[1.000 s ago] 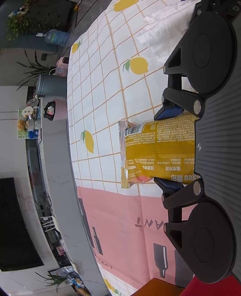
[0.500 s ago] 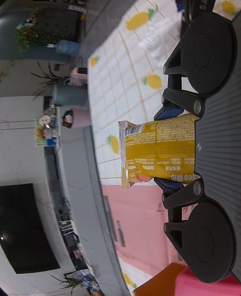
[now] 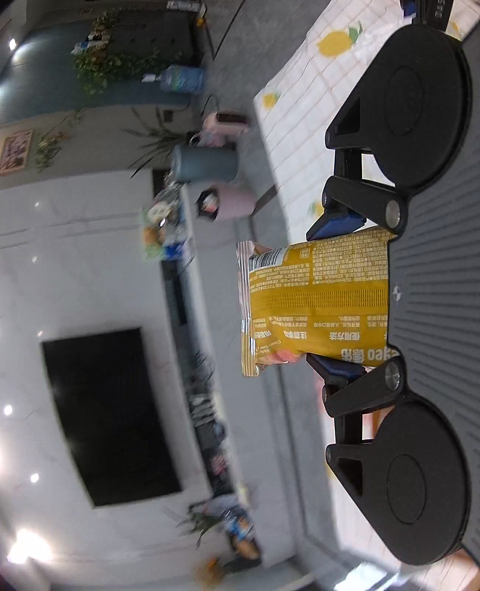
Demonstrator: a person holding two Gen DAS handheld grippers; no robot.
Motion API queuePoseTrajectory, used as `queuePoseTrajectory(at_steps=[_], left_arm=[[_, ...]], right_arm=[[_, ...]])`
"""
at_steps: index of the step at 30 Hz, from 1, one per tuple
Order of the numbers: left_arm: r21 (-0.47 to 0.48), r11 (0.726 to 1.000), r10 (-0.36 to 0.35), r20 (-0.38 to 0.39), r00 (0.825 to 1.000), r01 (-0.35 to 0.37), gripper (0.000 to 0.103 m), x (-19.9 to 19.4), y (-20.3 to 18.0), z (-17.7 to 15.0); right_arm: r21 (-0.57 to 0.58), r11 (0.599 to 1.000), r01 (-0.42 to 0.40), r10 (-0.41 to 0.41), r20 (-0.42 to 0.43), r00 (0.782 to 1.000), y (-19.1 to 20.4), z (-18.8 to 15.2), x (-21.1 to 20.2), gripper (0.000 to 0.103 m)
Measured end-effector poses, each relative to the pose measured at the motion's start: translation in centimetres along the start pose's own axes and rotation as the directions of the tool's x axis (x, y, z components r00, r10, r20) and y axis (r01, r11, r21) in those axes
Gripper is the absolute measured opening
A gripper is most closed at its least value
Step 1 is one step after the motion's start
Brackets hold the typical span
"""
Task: Organize soft objects
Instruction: 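Lift the snack packet and white tissue and carry both toward the orange box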
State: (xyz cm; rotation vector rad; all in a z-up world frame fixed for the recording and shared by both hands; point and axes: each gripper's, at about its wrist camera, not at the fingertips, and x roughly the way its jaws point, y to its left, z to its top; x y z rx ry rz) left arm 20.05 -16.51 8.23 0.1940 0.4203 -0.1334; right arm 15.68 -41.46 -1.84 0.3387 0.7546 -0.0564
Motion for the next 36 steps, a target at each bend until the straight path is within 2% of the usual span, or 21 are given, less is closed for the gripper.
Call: queuePoseTrajectory(at_steps=[3,9,11,15,19,23,29,32,36], left_arm=[[-0.017,0.999,0.05,0.019,0.999,-0.05,0.073,-2.1,3.7,0.7],[-0.084,0.991,0.109,0.038,0.993,-0.106,0.073,-5.8,10.2,0.4],[-0.098,0.99,0.105,0.026,0.994,-0.102,0.073,-7.0,12.1,-0.4],[-0.07,0.996,0.061,0.008,0.998,-0.061,0.073,-9.3,15.1,-2.6],[-0.057,0.997,0.049,-0.003,0.999,-0.049,0.073,-10.6,16.4,-5.1],[-0.069,0.997,0.038,0.013,0.999,-0.037,0.073,-12.1,18.0,-7.3],[-0.156,0.987,0.05,0.042,0.998,-0.043,0.073,-12.6,20.1,-10.0],[-0.2,0.978,0.072,0.053,0.996,-0.06,0.073,-12.1,21.1,-11.3],[-0.3,0.95,0.107,0.049,0.993,-0.088,0.073,-11.4,22.9,-13.2]], right_arm=[[-0.03,0.999,-0.026,0.026,0.02,0.999,2.3,-0.2,-1.9,0.023],[-0.08,0.992,-0.102,0.107,0.062,0.992,8.1,0.3,-6.1,0.023],[-0.12,0.985,-0.122,0.132,0.083,0.988,10.6,0.5,-7.7,0.023],[-0.181,0.965,-0.192,0.214,0.112,0.97,15.9,0.6,-10.4,0.023],[-0.259,0.93,-0.26,0.295,0.109,0.949,21.6,-0.1,-12.2,0.023],[-0.309,0.9,-0.308,0.356,0.109,0.928,26.4,-1.6,-13.2,0.024],[-0.378,0.865,-0.331,0.405,0.134,0.904,30.9,-5.1,-13.6,0.025],[-0.366,0.868,-0.335,0.404,0.133,0.905,32.1,-6.3,-12.5,0.025],[-0.389,0.859,-0.332,0.402,0.111,0.909,33.2,-8.0,-11.4,0.025]])
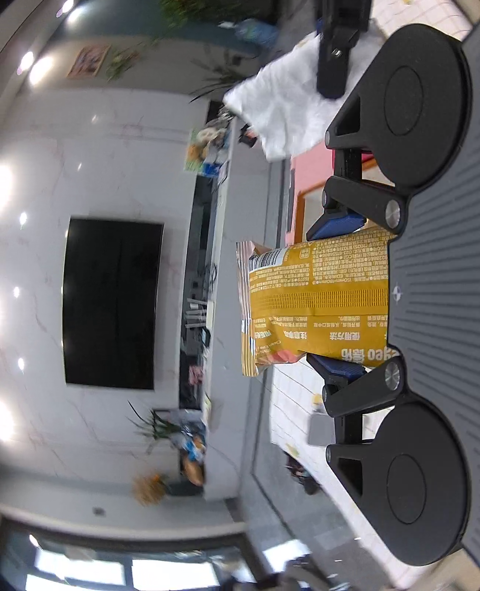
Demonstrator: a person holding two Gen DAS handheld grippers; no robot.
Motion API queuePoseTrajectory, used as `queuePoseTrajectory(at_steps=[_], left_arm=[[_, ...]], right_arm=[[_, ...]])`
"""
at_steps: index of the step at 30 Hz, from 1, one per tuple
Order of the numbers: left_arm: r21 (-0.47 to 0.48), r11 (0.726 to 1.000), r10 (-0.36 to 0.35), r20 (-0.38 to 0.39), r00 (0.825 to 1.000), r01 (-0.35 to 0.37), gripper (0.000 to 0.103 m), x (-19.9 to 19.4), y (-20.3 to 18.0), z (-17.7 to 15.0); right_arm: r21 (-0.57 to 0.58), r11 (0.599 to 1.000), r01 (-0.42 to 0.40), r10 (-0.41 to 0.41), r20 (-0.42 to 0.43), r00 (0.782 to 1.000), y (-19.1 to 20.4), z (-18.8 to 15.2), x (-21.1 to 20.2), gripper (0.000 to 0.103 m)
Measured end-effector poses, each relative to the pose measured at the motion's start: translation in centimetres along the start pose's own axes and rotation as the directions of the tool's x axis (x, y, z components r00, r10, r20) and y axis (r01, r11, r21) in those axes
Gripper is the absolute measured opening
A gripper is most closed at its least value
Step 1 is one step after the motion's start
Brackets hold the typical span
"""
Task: Organize soft objects
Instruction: 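Lift the snack packet and white tissue and carry both toward the orange box, then lower the packet and tissue into the orange box and open both tools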
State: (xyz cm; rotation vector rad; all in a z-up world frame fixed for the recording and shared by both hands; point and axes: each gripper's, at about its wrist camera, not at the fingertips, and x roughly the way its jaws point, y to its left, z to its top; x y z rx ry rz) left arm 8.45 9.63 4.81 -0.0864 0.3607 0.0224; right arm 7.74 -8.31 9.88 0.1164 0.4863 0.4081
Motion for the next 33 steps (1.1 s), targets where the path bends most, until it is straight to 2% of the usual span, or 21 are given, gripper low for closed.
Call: queuePoseTrajectory(at_steps=[4,7,14,20,25,30,33], left_arm=[[-0.028,0.999,0.015,-0.014,1.0,-0.016,0.072,1.3,2.1,-0.5],[-0.034,0.999,0.013,-0.027,1.0,-0.014,0.072,2.1,3.1,-0.7],[-0.042,0.999,-0.007,-0.092,0.996,0.003,0.072,3.7,3.8,-2.1],[0.054,0.999,0.005,-0.159,0.987,0.004,0.072,5.0,2.2,-4.0],[0.09,0.996,-0.005,-0.233,0.973,0.026,0.071,6.0,1.2,-5.2],[0.156,0.988,0.039,-0.256,0.966,0.002,0.071,6.9,0.4,-6.5],[0.176,0.984,0.084,-0.246,0.966,-0.041,0.078,6.9,0.0,-7.1]], right_arm=[[0.02,0.999,0.04,-0.041,0.06,0.997,0.4,-1.5,1.3,0.025],[0.082,0.997,0.004,-0.01,0.079,0.997,-0.3,-2.8,2.6,0.025],[0.092,0.995,-0.05,0.041,0.107,0.993,-0.9,-4.6,5.4,0.025],[0.077,0.992,-0.096,0.086,0.132,0.988,-0.8,-5.4,7.1,0.025],[0.085,0.988,-0.132,0.12,0.14,0.983,-1.6,-6.1,8.2,0.025],[0.112,0.986,-0.126,0.11,0.139,0.984,-2.5,-6.0,8.5,0.025],[0.121,0.985,-0.119,0.104,0.126,0.987,-2.8,-6.2,8.7,0.025]])
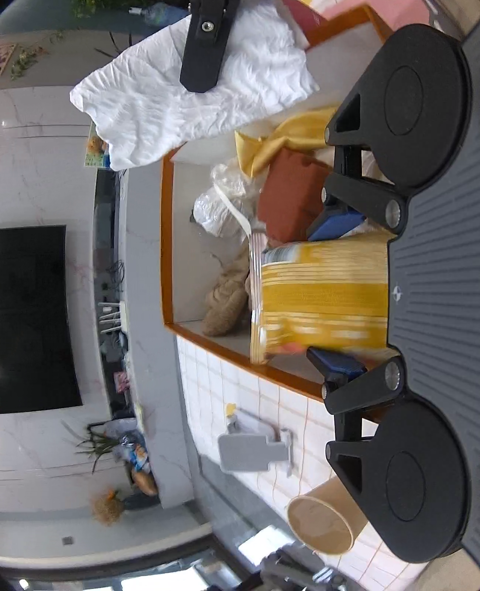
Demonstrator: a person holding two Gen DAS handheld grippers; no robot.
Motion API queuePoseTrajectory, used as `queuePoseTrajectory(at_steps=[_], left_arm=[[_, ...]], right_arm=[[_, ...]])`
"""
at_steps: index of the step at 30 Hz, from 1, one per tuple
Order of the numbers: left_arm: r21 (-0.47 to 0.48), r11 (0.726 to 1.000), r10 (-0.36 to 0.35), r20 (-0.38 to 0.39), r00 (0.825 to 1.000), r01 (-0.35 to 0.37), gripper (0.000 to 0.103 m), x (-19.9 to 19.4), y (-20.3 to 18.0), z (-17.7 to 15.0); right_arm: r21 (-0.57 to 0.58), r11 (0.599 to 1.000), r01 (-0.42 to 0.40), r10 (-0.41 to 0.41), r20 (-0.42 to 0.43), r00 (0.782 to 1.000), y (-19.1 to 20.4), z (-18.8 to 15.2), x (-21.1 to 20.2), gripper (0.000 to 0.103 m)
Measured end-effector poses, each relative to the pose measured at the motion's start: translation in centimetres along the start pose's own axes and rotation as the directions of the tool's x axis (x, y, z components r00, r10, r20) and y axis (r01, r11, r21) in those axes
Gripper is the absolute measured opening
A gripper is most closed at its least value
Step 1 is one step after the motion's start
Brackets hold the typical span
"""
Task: Organize soft objects
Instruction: 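Lower the packet and tissue into the orange box and open both tools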
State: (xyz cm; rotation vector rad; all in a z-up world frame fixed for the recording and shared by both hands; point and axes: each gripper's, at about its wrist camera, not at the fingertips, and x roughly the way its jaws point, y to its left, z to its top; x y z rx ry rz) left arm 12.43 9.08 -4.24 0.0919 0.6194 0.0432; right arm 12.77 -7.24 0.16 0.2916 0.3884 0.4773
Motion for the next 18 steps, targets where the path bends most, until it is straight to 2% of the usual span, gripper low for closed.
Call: queuePoseTrajectory(at_steps=[2,4,6,8,12,15,18], left_arm=[[0.033,0.999,0.016,0.002,1.0,-0.016,0.091,-0.1,-0.4,-0.1],[0.089,0.996,0.005,-0.001,1.0,-0.005,0.093,-0.2,-0.7,-0.1],[0.085,0.995,0.044,0.041,0.998,-0.047,0.093,-0.8,-0.8,-0.2],[0.053,0.997,0.06,0.067,0.996,-0.064,0.094,-1.5,-0.4,0.2],[-0.071,0.997,0.021,0.072,0.997,-0.016,0.094,-3.4,1.7,1.9],[-0.148,0.988,0.049,0.062,0.997,-0.039,0.095,-4.5,3.3,2.9],[-0.182,0.981,0.076,0.025,0.997,-0.07,0.095,-4.7,4.6,3.5]], right_arm=[[0.017,1.0,-0.015,0.015,-0.019,1.0,-0.1,-0.1,0.3,0.025],[0.066,0.997,-0.035,0.038,-0.04,0.999,-0.5,-0.2,0.7,0.025],[0.079,0.996,-0.036,0.04,-0.051,0.998,-0.5,-0.4,0.9,0.025],[0.06,0.998,-0.019,0.023,-0.053,0.998,-0.1,-0.4,0.7,0.025],[0.043,0.999,-0.017,0.02,-0.053,0.998,0.5,0.0,0.3,0.025],[0.02,1.0,0.002,-0.001,-0.054,0.999,1.1,0.3,-0.1,0.025],[-0.002,1.0,0.019,-0.019,-0.046,0.999,1.6,0.4,-0.4,0.025]])
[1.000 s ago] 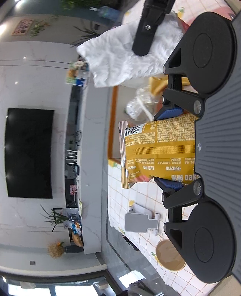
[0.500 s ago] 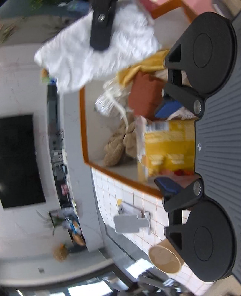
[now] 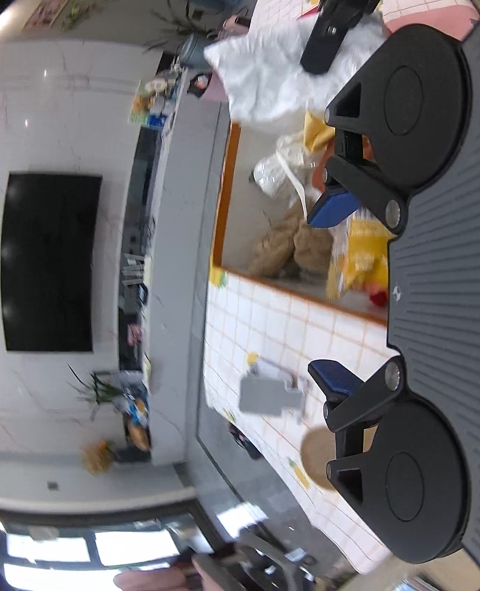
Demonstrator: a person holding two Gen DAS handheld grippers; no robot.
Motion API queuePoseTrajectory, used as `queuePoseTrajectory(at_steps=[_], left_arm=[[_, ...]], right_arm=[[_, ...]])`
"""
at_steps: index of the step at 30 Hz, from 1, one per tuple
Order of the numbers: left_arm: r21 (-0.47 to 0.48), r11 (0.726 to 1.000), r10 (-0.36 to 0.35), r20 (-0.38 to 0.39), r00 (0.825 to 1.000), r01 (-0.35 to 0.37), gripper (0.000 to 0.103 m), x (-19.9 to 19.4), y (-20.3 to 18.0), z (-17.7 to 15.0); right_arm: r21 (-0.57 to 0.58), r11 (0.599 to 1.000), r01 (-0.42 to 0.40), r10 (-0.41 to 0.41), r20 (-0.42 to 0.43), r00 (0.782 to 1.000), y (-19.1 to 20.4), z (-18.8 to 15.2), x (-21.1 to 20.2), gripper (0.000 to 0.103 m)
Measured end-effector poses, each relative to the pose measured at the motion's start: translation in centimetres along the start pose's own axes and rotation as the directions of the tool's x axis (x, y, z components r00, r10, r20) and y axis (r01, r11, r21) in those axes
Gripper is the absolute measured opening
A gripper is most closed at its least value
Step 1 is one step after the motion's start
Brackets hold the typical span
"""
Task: Organize soft objects
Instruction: 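Lower the packet and tissue into the orange box and open both tools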
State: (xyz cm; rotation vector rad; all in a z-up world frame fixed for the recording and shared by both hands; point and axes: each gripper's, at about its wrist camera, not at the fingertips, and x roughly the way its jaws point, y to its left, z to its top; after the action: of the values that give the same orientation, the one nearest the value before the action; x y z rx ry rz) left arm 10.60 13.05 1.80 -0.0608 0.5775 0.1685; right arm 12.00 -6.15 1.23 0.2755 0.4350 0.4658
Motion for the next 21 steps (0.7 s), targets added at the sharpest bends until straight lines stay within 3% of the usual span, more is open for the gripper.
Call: queuePoseTrajectory(at_steps=[4,8,14,17,19,21], left_arm=[[0.048,0.999,0.016,-0.006,1.0,-0.016,0.095,-0.2,1.0,0.3],[0.109,0.99,0.089,-0.014,0.996,-0.086,0.095,0.3,1.1,0.0],[0.011,0.999,-0.038,-0.104,0.994,0.039,0.095,1.0,2.8,-0.1],[-0.01,1.0,-0.023,-0.097,0.995,0.022,0.095,0.9,3.3,0.1],[0.013,1.0,-0.001,-0.09,0.996,0.002,0.095,0.8,3.4,0.2],[0.035,0.999,0.013,-0.09,0.996,-0.01,0.095,0.9,3.5,0.2]], right_arm=[[-0.054,0.998,0.041,-0.042,-0.027,0.999,1.3,-0.2,-0.2,0.029],[-0.089,0.994,0.068,-0.078,-0.124,0.989,2.2,-0.8,1.0,0.027],[-0.271,0.963,0.015,-0.083,-0.243,0.966,4.9,0.2,3.1,0.026],[-0.425,0.903,-0.065,-0.092,-0.337,0.937,6.5,0.9,4.4,0.025],[-0.527,0.844,-0.095,-0.139,-0.388,0.911,7.1,1.1,5.2,0.025],[-0.57,0.806,-0.158,-0.16,-0.467,0.869,7.1,1.4,6.0,0.025]])
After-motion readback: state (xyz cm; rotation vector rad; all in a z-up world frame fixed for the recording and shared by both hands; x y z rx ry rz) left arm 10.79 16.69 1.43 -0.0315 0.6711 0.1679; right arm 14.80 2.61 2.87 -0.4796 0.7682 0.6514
